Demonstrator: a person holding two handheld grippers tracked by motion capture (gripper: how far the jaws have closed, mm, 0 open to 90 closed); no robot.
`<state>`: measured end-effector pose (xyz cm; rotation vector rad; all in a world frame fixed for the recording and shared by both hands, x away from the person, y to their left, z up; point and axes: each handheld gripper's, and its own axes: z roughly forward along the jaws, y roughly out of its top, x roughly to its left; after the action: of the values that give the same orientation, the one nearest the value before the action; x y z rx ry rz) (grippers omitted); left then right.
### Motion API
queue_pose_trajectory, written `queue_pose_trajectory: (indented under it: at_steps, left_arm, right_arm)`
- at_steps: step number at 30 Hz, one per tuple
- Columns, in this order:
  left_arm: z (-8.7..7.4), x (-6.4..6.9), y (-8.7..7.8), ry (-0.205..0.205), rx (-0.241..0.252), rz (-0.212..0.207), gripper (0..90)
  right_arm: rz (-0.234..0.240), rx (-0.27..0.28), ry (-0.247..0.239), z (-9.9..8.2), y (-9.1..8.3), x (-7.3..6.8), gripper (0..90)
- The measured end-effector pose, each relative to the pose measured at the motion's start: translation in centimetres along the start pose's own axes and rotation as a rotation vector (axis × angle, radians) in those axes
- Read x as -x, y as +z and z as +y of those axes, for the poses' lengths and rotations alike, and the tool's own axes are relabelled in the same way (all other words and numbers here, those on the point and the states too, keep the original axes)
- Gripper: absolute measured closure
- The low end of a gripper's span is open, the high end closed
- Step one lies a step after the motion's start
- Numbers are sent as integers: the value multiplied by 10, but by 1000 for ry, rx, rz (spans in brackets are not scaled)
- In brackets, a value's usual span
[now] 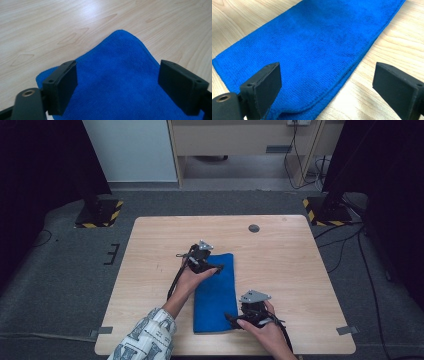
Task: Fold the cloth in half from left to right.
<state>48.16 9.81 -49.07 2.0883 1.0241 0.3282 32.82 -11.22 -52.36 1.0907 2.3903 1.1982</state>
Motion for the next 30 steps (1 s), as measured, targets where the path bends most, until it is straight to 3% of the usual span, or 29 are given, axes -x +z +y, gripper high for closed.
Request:
queue_pose_trajectory:
  at_steps: [4, 13, 16, 18, 19, 23, 29, 30]
  left_arm:
    - [-7, 4, -3, 44, -17, 18, 139]
    - [-12, 17, -6, 104, -78, -3, 110]
    - [-14, 18, -11, 97, -60, -8, 107]
    - [-15, 16, -15, 92, -39, -12, 105]
    - [-15, 15, -17, 90, -33, -9, 101]
    - [-17, 4, -24, 86, -6, 8, 89]
    - [-25, -16, -26, 22, 11, 15, 86]
    - [-26, -20, -26, 20, 9, 22, 86]
  right_arm:
    - [39, 14, 8, 0, -4, 3, 89]
    - [46, 30, -1, -2, -6, 17, 123]
    - [33, 22, 2, -1, -6, 19, 108]
    - [-11, 13, 14, 0, -5, 20, 71]
    - [-43, -3, 47, 3, -4, 23, 80]
    - [-59, 25, 51, 14, -7, 31, 87]
    - [-78, 58, 72, 37, -8, 46, 97]
    - [-76, 54, 56, 41, -6, 48, 99]
